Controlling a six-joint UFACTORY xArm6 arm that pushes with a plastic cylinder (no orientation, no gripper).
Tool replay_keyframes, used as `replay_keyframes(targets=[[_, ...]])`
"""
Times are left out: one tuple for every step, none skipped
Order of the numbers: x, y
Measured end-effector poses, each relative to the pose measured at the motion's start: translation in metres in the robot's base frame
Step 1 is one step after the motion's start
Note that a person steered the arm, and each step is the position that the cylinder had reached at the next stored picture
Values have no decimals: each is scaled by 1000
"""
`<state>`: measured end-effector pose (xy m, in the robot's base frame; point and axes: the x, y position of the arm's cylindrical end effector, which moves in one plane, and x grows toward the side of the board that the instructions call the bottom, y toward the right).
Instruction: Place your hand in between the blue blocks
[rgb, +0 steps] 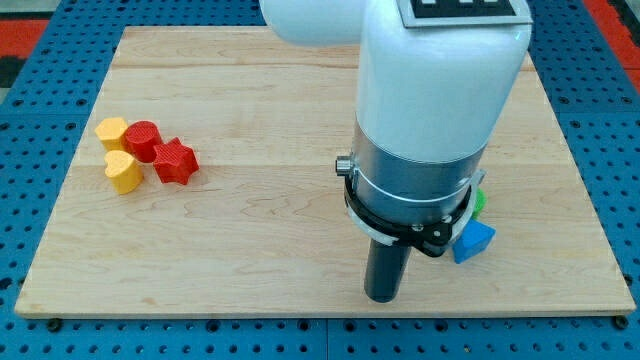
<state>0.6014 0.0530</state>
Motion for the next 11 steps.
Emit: replay_keyframes(targets=[[0,0],[5,0],[4,4],[5,70],[4,135],[-32,129],[-50,68],[-77,39],[-96,34],[-105,12],[-147,-36]])
